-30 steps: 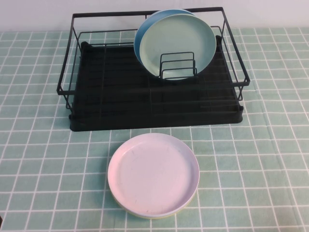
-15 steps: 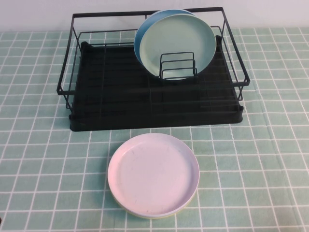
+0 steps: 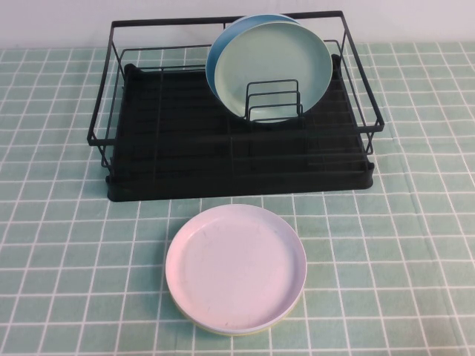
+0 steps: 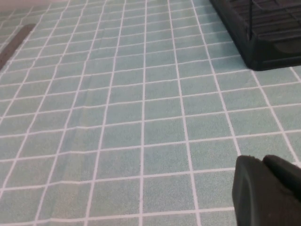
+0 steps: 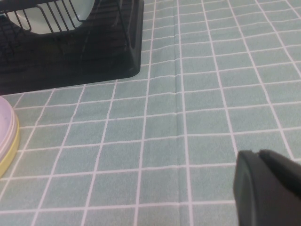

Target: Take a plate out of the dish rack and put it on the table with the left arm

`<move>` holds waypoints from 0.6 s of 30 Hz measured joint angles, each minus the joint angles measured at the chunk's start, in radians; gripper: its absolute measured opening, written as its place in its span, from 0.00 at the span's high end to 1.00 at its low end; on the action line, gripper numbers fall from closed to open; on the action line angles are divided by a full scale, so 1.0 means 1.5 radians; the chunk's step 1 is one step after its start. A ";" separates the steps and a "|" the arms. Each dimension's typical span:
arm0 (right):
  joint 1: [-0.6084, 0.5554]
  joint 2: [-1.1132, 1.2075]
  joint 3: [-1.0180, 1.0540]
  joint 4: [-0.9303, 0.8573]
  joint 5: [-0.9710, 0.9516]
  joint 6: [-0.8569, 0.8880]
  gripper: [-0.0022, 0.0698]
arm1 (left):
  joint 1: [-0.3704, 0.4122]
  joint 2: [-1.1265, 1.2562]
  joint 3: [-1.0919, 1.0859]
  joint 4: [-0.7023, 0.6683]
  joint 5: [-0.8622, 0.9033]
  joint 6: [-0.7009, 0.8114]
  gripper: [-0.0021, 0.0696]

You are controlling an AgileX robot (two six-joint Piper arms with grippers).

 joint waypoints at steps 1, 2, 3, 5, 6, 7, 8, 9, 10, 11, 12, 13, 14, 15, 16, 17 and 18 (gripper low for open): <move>0.000 0.000 0.000 0.000 0.000 0.000 1.00 | 0.000 0.000 0.000 0.004 0.001 0.000 0.98; 0.000 0.000 0.000 0.000 0.000 0.000 1.00 | 0.000 0.000 0.000 0.007 0.001 0.000 0.98; 0.000 0.000 0.000 0.000 0.000 0.000 1.00 | 0.000 0.000 0.000 0.010 0.002 0.000 0.98; 0.000 0.000 0.000 0.000 0.000 0.000 1.00 | 0.000 0.000 0.000 0.017 0.002 0.000 0.98; 0.000 0.000 0.000 0.000 0.000 0.000 1.00 | 0.000 0.000 0.000 0.019 0.002 0.000 0.98; 0.000 0.000 0.000 0.000 0.000 0.000 1.00 | 0.000 0.000 0.000 0.020 -0.001 0.000 0.98; 0.000 0.000 0.000 0.000 0.000 0.000 1.00 | 0.000 0.000 0.000 0.018 -0.006 -0.001 0.98; 0.000 0.000 0.000 0.000 0.000 0.000 1.00 | 0.000 0.000 0.000 0.010 -0.014 -0.009 0.98; 0.000 0.000 0.000 0.000 0.000 0.000 1.00 | 0.000 0.000 0.000 -0.013 -0.028 -0.029 0.98; 0.000 0.000 0.000 0.000 0.000 0.000 1.00 | 0.000 0.000 0.000 -0.051 -0.047 -0.063 0.98; 0.000 0.000 0.000 0.000 0.000 0.000 1.00 | 0.000 0.000 0.000 -0.092 -0.067 -0.098 0.98; 0.000 0.000 0.000 0.000 0.000 0.000 1.00 | 0.000 0.000 0.000 -0.149 -0.085 -0.146 0.98; 0.000 0.000 0.000 0.000 0.000 0.000 1.00 | 0.000 0.000 0.000 -0.204 -0.100 -0.192 0.98; 0.000 0.000 0.000 0.000 0.000 0.000 1.00 | 0.000 0.000 0.000 -0.249 -0.110 -0.223 0.98; 0.000 0.000 0.000 0.000 0.000 0.000 1.00 | 0.000 0.000 0.000 -0.276 -0.120 -0.251 0.98; 0.000 0.000 0.000 0.000 0.000 0.000 1.00 | 0.000 0.000 0.000 -0.289 -0.127 -0.265 0.98; 0.000 0.000 0.000 0.000 0.000 0.000 1.00 | 0.000 0.000 0.000 -0.291 -0.132 -0.271 0.98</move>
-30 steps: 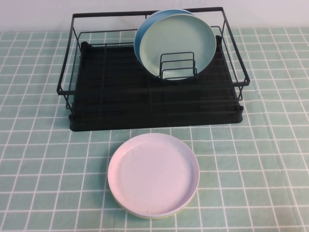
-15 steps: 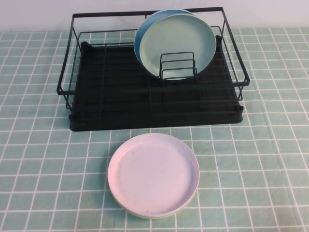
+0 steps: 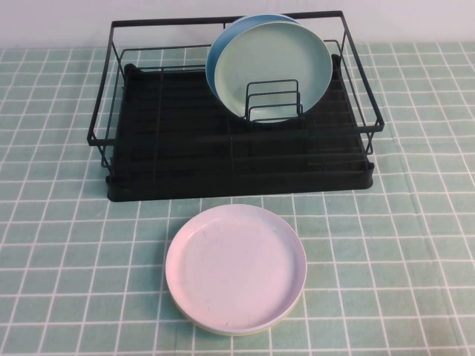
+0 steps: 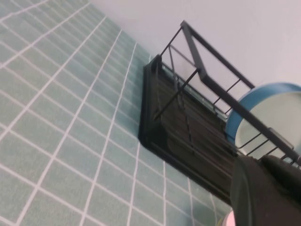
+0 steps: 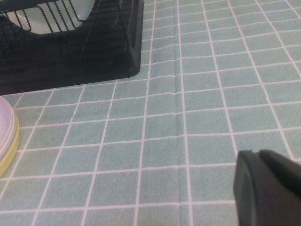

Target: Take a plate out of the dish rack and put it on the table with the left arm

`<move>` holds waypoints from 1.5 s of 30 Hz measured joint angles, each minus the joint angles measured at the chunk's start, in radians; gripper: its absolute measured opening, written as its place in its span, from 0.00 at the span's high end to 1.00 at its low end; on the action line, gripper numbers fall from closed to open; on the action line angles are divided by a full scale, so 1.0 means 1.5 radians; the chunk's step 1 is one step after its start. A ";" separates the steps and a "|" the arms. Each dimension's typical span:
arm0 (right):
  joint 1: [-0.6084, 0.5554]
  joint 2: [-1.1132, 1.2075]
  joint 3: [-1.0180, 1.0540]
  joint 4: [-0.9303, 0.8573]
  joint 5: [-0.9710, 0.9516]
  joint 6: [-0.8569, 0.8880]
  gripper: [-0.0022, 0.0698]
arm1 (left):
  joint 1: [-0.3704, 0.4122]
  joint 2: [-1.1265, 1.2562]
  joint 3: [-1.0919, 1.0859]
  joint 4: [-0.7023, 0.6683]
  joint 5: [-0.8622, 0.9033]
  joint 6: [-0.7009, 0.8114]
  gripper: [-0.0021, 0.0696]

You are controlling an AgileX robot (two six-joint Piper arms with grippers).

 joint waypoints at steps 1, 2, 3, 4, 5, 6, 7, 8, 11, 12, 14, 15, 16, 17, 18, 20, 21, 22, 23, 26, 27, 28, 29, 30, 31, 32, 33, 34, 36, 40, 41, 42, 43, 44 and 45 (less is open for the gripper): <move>0.000 0.000 0.000 0.000 0.000 0.000 1.00 | 0.000 0.000 0.000 0.000 -0.008 -0.003 0.98; 0.000 0.000 0.000 0.000 0.000 0.000 1.00 | 0.000 0.000 0.000 0.000 -0.014 -0.004 0.98; 0.000 0.000 0.000 0.000 0.000 0.000 1.00 | 0.000 0.000 0.000 0.000 -0.020 -0.005 0.98; 0.000 0.000 0.000 0.000 0.000 0.000 1.00 | 0.000 0.000 0.000 -0.002 -0.027 -0.007 0.98; 0.000 0.000 0.000 0.000 0.000 0.000 1.00 | 0.000 0.000 0.000 -0.005 -0.034 -0.009 0.98; 0.000 0.000 0.000 0.000 0.000 0.000 1.00 | 0.000 0.000 0.000 -0.008 -0.042 -0.013 0.98; 0.000 0.000 0.000 0.000 0.000 0.000 1.00 | 0.000 0.000 0.000 -0.011 -0.054 -0.021 0.98; 0.000 0.000 0.000 0.000 0.000 0.000 1.00 | 0.000 0.000 0.000 -0.012 -0.069 -0.030 0.98; 0.000 0.000 0.000 0.000 0.000 0.000 1.00 | 0.000 0.000 0.000 -0.012 -0.127 -0.045 0.98; 0.000 0.000 0.000 0.000 0.000 0.000 1.00 | 0.000 0.000 0.000 -0.010 -0.147 -0.045 0.98; 0.000 0.000 0.000 0.000 0.000 0.000 1.00 | 0.000 0.000 0.000 -0.004 -0.188 -0.052 0.98; 0.000 0.000 0.000 0.000 0.000 0.000 1.00 | 0.000 0.000 0.000 -0.001 -0.189 -0.063 0.98; 0.000 0.000 0.000 0.000 0.000 0.000 1.00 | 0.000 0.000 -0.003 -0.001 -0.167 -0.085 0.98; 0.000 0.000 0.000 0.000 0.000 0.000 1.00 | 0.000 0.004 -0.014 -0.001 -0.122 -0.108 0.98; 0.000 0.000 0.000 0.000 0.000 0.000 1.00 | 0.000 0.013 -0.034 -0.001 -0.081 -0.121 0.98; 0.000 0.000 0.000 0.000 0.000 0.000 1.00 | 0.000 0.053 -0.094 0.000 0.025 -0.115 0.98; 0.000 0.000 0.000 0.000 0.000 0.000 1.00 | 0.000 0.079 -0.123 0.000 0.063 -0.088 0.98; 0.000 0.000 0.000 0.000 0.000 0.000 1.00 | 0.000 0.107 -0.164 -0.003 0.105 -0.044 0.98; 0.000 0.000 0.000 0.000 0.000 0.000 1.00 | 0.000 0.137 -0.207 -0.013 0.143 0.012 0.98; 0.000 0.000 0.000 0.000 0.000 0.000 1.00 | 0.000 0.228 -0.331 -0.063 0.248 0.199 0.98; 0.000 0.000 0.000 0.000 0.000 0.000 1.00 | 0.000 0.254 -0.373 -0.076 0.276 0.252 0.98; 0.000 0.000 0.000 0.000 0.000 0.000 1.00 | 0.000 0.288 -0.412 -0.092 0.309 0.316 0.98; 0.000 0.000 0.000 0.000 0.000 0.000 1.00 | 0.000 0.320 -0.448 -0.106 0.339 0.375 0.98; 0.000 0.000 0.000 0.000 0.000 0.000 1.00 | 0.000 0.350 -0.474 -0.114 0.361 0.428 0.98; 0.000 0.000 0.000 0.000 0.000 0.000 1.00 | 0.000 0.378 -0.502 -0.124 0.384 0.471 0.98; 0.000 0.000 0.000 0.000 0.000 0.000 1.00 | 0.000 0.404 -0.527 -0.133 0.399 0.503 0.98; 0.000 0.000 0.000 0.000 0.000 0.000 1.00 | 0.000 0.422 -0.545 -0.141 0.404 0.520 0.98; 0.000 0.000 0.000 0.000 0.000 0.000 1.00 | 0.000 0.442 -0.564 -0.151 0.401 0.533 0.98; 0.000 0.000 0.000 0.000 0.000 0.000 1.00 | 0.000 0.474 -0.592 -0.176 0.382 0.542 0.98; 0.000 0.000 0.000 0.000 0.000 0.000 1.00 | 0.000 0.550 -0.648 -0.220 0.357 0.625 0.98; 0.000 0.000 0.000 0.000 0.000 0.000 1.00 | 0.000 0.576 -0.667 -0.225 0.368 0.652 0.98; 0.000 0.000 0.000 0.000 0.000 0.000 1.00 | 0.000 0.600 -0.684 -0.227 0.381 0.669 0.98; 0.000 0.000 0.000 0.000 0.000 0.000 1.00 | 0.000 0.633 -0.708 -0.229 0.401 0.687 0.98; 0.000 0.000 0.000 0.000 0.000 0.000 1.00 | 0.000 0.667 -0.735 -0.230 0.426 0.701 0.98; 0.000 0.000 0.000 0.000 0.000 0.000 1.00 | 0.000 0.704 -0.765 -0.230 0.453 0.713 0.98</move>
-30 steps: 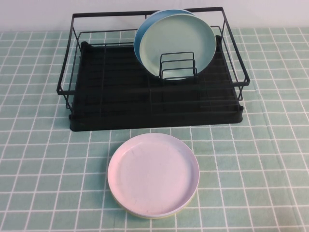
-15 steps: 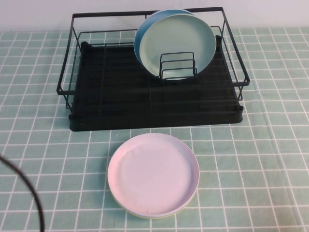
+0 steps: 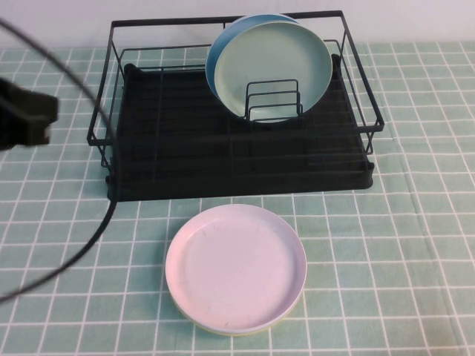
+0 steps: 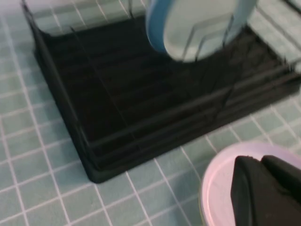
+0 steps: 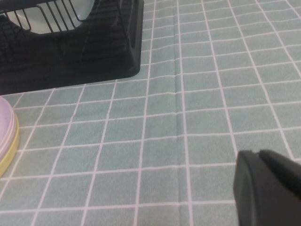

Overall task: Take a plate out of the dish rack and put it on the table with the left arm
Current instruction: Grasp the plate from the shelf

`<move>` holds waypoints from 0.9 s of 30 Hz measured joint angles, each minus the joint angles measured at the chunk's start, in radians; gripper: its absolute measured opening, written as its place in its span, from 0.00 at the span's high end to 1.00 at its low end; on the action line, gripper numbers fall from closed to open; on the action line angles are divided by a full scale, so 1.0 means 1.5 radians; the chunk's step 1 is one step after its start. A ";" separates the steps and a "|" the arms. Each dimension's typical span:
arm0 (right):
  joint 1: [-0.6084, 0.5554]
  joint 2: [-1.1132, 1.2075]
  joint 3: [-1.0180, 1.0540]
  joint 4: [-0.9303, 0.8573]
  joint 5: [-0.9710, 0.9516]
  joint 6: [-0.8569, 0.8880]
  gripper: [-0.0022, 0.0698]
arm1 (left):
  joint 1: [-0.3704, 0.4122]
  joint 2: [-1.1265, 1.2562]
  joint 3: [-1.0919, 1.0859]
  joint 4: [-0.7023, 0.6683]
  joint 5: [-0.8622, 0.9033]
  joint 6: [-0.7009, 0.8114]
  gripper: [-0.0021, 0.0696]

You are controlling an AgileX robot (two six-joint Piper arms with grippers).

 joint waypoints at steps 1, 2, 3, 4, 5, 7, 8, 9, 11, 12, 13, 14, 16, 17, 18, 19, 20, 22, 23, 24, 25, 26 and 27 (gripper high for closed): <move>0.000 0.000 0.000 0.000 0.000 0.000 1.00 | 0.000 0.031 -0.026 0.000 0.029 0.010 0.98; 0.000 0.000 0.000 0.000 0.000 0.000 1.00 | 0.000 0.069 -0.059 0.000 0.060 0.022 0.98; 0.000 0.000 0.000 0.000 0.000 0.000 1.00 | 0.000 0.106 -0.094 -0.004 0.090 0.032 0.98; 0.000 0.000 0.000 0.000 0.000 0.000 1.00 | 0.001 0.135 -0.130 -0.011 0.114 0.041 0.98; 0.000 0.000 0.000 0.000 0.000 0.000 1.00 | 0.001 0.171 -0.165 -0.024 0.140 0.054 0.98; 0.000 0.000 0.000 0.000 0.000 0.000 1.00 | 0.001 0.237 -0.226 -0.059 0.178 0.090 0.98; 0.000 0.000 0.000 0.000 0.000 0.000 1.00 | 0.001 0.268 -0.258 -0.081 0.192 0.111 0.98; 0.000 0.000 0.000 0.000 0.000 0.000 1.00 | 0.001 0.298 -0.288 -0.103 0.204 0.133 0.98; 0.000 0.000 0.000 0.000 0.000 0.000 1.00 | 0.000 0.344 -0.339 -0.140 0.213 0.167 0.98; 0.000 0.000 0.000 0.000 0.000 0.000 1.00 | -0.003 0.366 -0.365 -0.147 0.213 0.186 0.97; 0.000 0.000 0.000 0.000 0.000 0.000 1.00 | -0.008 0.382 -0.390 -0.148 0.211 0.202 0.97; 0.000 0.000 0.000 0.000 0.000 0.000 1.00 | -0.016 0.401 -0.413 -0.148 0.208 0.222 0.95; 0.000 0.000 0.000 0.000 0.000 0.000 1.00 | -0.036 0.432 -0.446 -0.147 0.197 0.273 0.89; 0.000 0.000 0.000 0.000 0.000 0.000 1.00 | -0.048 0.445 -0.459 -0.144 0.188 0.299 0.83; 0.000 0.000 0.000 0.000 0.000 0.000 1.00 | -0.062 0.457 -0.469 -0.142 0.174 0.319 0.75; 0.000 0.000 0.000 0.000 0.000 0.000 1.00 | -0.074 0.466 -0.474 -0.140 0.154 0.330 0.68; 0.000 0.000 0.000 0.000 0.000 0.000 1.00 | -0.089 0.476 -0.479 -0.138 0.127 0.340 0.60; 0.000 0.000 0.000 0.000 0.000 0.000 1.00 | -0.114 0.493 -0.480 -0.137 0.071 0.348 0.49; 0.000 0.000 0.000 0.000 0.000 0.000 1.00 | -0.128 0.502 -0.480 -0.137 0.040 0.351 0.45; 0.000 0.000 0.000 0.000 0.000 0.000 1.00 | -0.141 0.512 -0.480 -0.137 0.009 0.357 0.43; 0.000 0.000 0.000 0.000 0.000 0.000 1.00 | -0.152 0.521 -0.480 -0.137 -0.014 0.366 0.42; 0.000 0.000 0.000 0.000 0.000 0.000 1.00 | -0.162 0.532 -0.480 -0.137 -0.040 0.378 0.41; 0.000 0.000 0.000 0.000 0.000 0.000 1.00 | -0.171 0.542 -0.480 -0.137 -0.063 0.389 0.40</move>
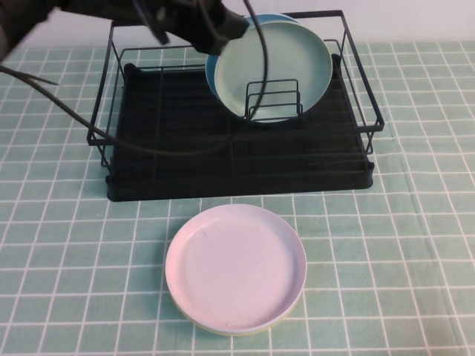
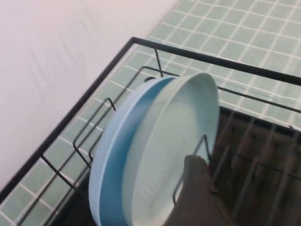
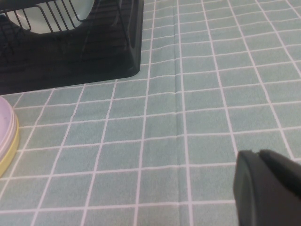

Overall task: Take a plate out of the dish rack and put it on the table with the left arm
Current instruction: Grasp the plate from the shelf

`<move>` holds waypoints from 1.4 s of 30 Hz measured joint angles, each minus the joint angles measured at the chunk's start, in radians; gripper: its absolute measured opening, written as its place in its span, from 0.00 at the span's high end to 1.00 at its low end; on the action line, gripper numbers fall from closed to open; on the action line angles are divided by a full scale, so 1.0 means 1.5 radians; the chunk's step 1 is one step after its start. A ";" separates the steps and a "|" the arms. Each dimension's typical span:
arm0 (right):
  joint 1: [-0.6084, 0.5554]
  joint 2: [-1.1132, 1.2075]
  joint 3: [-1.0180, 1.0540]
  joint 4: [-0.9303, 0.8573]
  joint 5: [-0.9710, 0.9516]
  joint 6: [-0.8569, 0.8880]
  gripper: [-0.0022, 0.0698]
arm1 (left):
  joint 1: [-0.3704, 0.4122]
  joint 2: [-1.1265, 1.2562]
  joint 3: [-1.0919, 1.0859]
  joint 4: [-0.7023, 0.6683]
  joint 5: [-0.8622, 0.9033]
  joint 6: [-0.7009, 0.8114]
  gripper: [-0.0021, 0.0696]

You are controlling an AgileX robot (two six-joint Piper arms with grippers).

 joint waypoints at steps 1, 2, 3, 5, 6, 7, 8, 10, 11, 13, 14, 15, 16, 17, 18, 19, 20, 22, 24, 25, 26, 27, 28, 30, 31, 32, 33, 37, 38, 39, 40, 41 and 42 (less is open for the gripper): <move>0.000 0.000 0.000 0.000 0.000 0.000 1.00 | -0.006 0.008 0.000 0.000 -0.017 0.007 0.40; 0.000 0.000 0.000 0.000 0.000 0.000 1.00 | -0.013 0.019 0.000 0.000 -0.036 0.015 0.39; 0.000 0.000 0.000 0.000 0.000 0.000 1.00 | -0.018 0.030 0.000 -0.001 -0.053 0.021 0.39; 0.000 0.000 0.000 0.000 0.000 0.000 1.00 | -0.024 0.050 0.000 -0.003 -0.083 0.035 0.39; 0.000 0.000 0.000 0.000 0.000 0.000 1.00 | -0.025 0.060 0.000 -0.004 -0.095 0.044 0.39; 0.000 0.000 0.000 0.000 0.000 0.000 1.00 | -0.025 0.067 0.000 -0.007 -0.106 0.052 0.39; 0.000 0.000 0.000 0.000 0.000 0.000 1.00 | -0.025 0.076 0.000 -0.008 -0.118 0.060 0.39; 0.000 0.000 0.000 0.000 0.000 0.000 1.00 | -0.025 0.093 0.000 -0.011 -0.144 0.066 0.39; 0.000 0.000 0.000 0.000 0.000 0.000 1.00 | -0.025 0.101 0.000 -0.013 -0.157 0.069 0.39; 0.000 0.000 0.000 0.000 0.000 0.000 1.00 | -0.025 0.114 0.000 -0.016 -0.175 0.081 0.39; 0.000 0.000 0.000 0.000 0.000 0.000 1.00 | -0.025 0.120 0.000 -0.018 -0.182 0.087 0.39; 0.000 0.000 0.000 0.000 0.000 0.000 1.00 | -0.025 0.125 0.000 -0.020 -0.188 0.091 0.39; 0.000 0.000 0.000 0.000 0.000 0.000 1.00 | -0.025 0.129 0.000 -0.022 -0.193 0.094 0.40; 0.000 0.000 0.000 0.000 0.000 0.000 1.00 | -0.025 0.135 0.000 -0.026 -0.199 0.096 0.40; 0.000 0.000 0.000 0.000 0.000 0.000 1.00 | -0.025 0.138 0.000 -0.033 -0.206 0.099 0.41; 0.000 0.000 0.000 0.000 0.000 0.000 1.00 | -0.025 0.142 0.000 -0.038 -0.210 0.104 0.41; 0.000 0.000 0.000 0.000 0.000 0.000 1.00 | -0.025 0.145 0.000 -0.043 -0.214 0.108 0.42; 0.000 0.000 0.000 0.000 0.000 0.000 1.00 | -0.026 0.150 0.000 -0.057 -0.225 0.119 0.42; 0.000 0.000 0.000 0.000 0.000 0.000 1.00 | -0.026 0.154 0.000 -0.070 -0.235 0.130 0.42; 0.000 0.000 0.000 0.000 0.000 0.000 1.00 | -0.026 0.154 0.000 -0.076 -0.239 0.133 0.42; 0.000 0.000 0.000 0.000 0.000 0.000 1.00 | -0.026 0.155 0.000 -0.083 -0.243 0.142 0.42; 0.000 0.000 0.000 0.000 0.000 0.000 1.00 | -0.026 0.156 0.000 -0.089 -0.247 0.151 0.42; 0.000 0.000 0.000 0.000 0.000 0.000 1.00 | -0.026 0.157 0.000 -0.096 -0.250 0.161 0.42; 0.000 0.000 0.000 0.000 0.000 0.000 1.00 | -0.026 0.161 0.000 -0.115 -0.260 0.178 0.42; 0.000 0.000 0.000 0.000 0.000 0.000 1.00 | -0.026 0.162 0.000 -0.123 -0.263 0.183 0.42; 0.000 0.000 0.000 0.000 0.000 0.000 1.00 | -0.026 0.163 0.000 -0.132 -0.264 0.189 0.43; 0.000 0.000 0.000 0.000 0.000 0.000 1.00 | -0.026 0.167 0.000 -0.141 -0.266 0.195 0.43; 0.000 0.000 0.000 0.000 0.000 0.000 1.00 | -0.026 0.179 0.000 -0.197 -0.271 0.241 0.43; 0.000 0.000 0.000 0.000 0.000 0.000 1.00 | -0.026 0.182 0.000 -0.211 -0.272 0.259 0.43; 0.000 0.000 0.000 0.000 0.000 0.000 1.00 | -0.026 0.185 0.000 -0.230 -0.274 0.278 0.44; 0.000 0.000 0.000 0.000 0.000 0.000 1.00 | -0.026 0.188 0.000 -0.249 -0.275 0.298 0.45; 0.000 0.000 0.000 0.000 0.000 0.000 1.00 | -0.026 0.193 0.000 -0.265 -0.276 0.312 0.46; 0.000 0.000 0.000 0.000 0.000 0.000 1.00 | -0.026 0.196 -0.001 -0.284 -0.282 0.329 0.47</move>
